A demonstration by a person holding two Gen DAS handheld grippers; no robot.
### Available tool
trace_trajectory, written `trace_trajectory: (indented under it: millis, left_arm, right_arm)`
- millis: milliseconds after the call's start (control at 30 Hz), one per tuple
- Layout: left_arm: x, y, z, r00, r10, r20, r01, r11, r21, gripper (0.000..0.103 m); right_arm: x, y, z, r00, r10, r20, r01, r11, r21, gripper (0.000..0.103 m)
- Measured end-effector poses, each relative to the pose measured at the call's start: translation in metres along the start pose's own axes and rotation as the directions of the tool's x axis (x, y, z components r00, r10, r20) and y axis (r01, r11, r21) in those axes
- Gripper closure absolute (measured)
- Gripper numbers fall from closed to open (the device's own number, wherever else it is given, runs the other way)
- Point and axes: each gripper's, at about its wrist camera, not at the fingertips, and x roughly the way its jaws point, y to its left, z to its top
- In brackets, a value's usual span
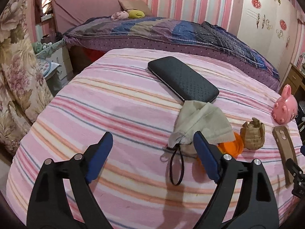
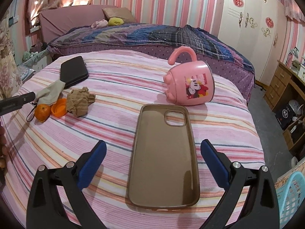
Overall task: Collect trash
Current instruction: 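Grasp the grey cloth mask with the left tool and lift it, then grasp the tan woven cork piece with the right tool while the left tool holds the mask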
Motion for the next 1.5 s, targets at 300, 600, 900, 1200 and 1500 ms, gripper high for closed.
trace_trajectory:
  millis: [300,600,900,1200,1500]
  left_arm:
    - [0.015,-0.026,0.004,0.998,-0.059,-0.036,0.061,0.995,0.073,0.032]
    - [0.011,-0.06,-0.004,0.993,-0.105,-0.062,0.115,0.975,0.191,0.08]
    - [-0.021,-0.023,0.008,0.993,-0.117,0.012,0.115,0.987,0.109,0.085]
    - [-0.033,0.04,0.001,0.998,-0.056,0.007,0.056,0.998,0.017,0.085]
    - [-0.009,0.084,-0.012,0.996,0.019,-0.086,-0.02,1.0,-0.012,0.07]
  right_arm:
    - [0.009,-0.009,0.006,1.0,0.018,-0.026,-0.017,0.999,0.041,0.006]
    - [0.012,-0.005,0.006,0.999,0.001,-0.033,-0.001,1.0,0.015,0.006]
    - [0.008,0.004,0.006,1.0,-0.024,-0.017,0.023,1.0,-0.017,0.006]
    - [-0.001,0.027,0.01,0.999,-0.036,0.033,0.038,0.996,-0.075,0.006]
    - [0.009,0.056,0.025,0.998,0.054,0.031,-0.051,0.995,-0.09,0.006]
